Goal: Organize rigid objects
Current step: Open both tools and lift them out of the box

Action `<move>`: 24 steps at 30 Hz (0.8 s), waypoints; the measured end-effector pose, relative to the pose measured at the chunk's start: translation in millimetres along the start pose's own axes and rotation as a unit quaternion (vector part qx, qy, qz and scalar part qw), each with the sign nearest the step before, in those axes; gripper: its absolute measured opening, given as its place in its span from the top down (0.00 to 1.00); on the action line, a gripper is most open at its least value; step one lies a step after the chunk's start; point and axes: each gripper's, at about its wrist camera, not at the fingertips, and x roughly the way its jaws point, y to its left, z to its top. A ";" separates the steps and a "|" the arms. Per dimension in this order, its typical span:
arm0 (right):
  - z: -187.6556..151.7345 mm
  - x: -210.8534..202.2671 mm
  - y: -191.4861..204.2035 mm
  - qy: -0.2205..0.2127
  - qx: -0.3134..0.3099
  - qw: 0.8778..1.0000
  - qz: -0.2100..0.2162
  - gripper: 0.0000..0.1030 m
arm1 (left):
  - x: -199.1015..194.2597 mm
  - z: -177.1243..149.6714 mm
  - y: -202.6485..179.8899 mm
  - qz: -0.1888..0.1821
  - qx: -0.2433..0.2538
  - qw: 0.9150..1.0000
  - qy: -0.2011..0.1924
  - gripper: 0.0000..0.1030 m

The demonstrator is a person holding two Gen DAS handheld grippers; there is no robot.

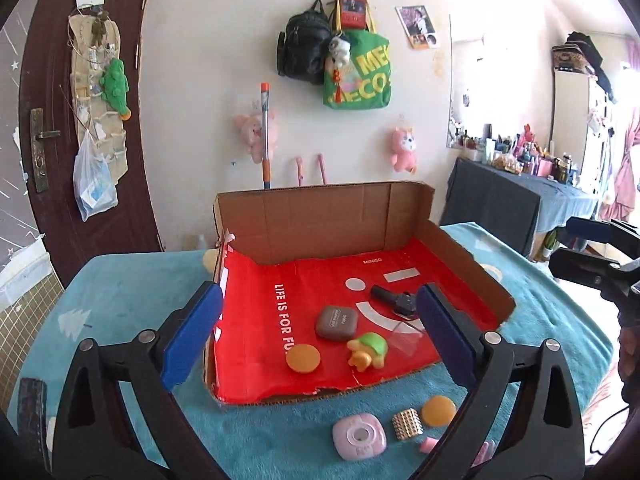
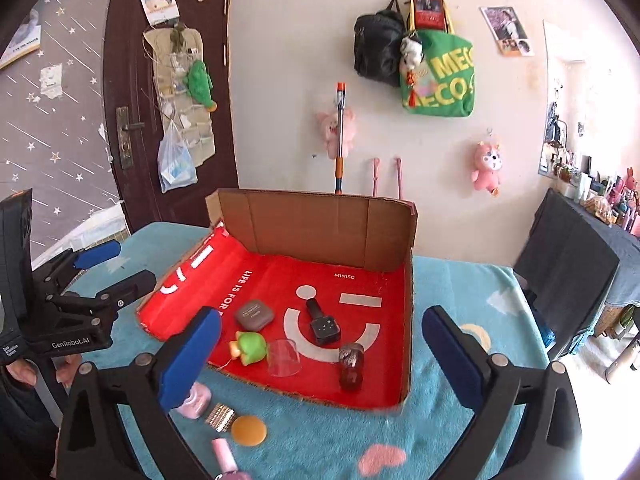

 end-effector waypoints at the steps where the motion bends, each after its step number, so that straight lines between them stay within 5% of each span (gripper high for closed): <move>1: -3.8 -6.8 3.4 -0.005 -0.001 1.000 -0.001 0.00 | -5.1 -3.2 -2.0 0.001 0.001 1.000 -0.004 0.04; 12: -77.8 -45.5 24.5 -0.022 0.012 0.999 -0.035 0.00 | -41.1 -60.7 -12.7 -0.004 -0.023 1.000 -0.006 0.03; 24: -164.6 -28.3 36.3 0.009 0.026 0.998 -0.058 0.00 | -39.6 -129.1 -22.6 -0.001 -0.038 0.999 0.030 0.03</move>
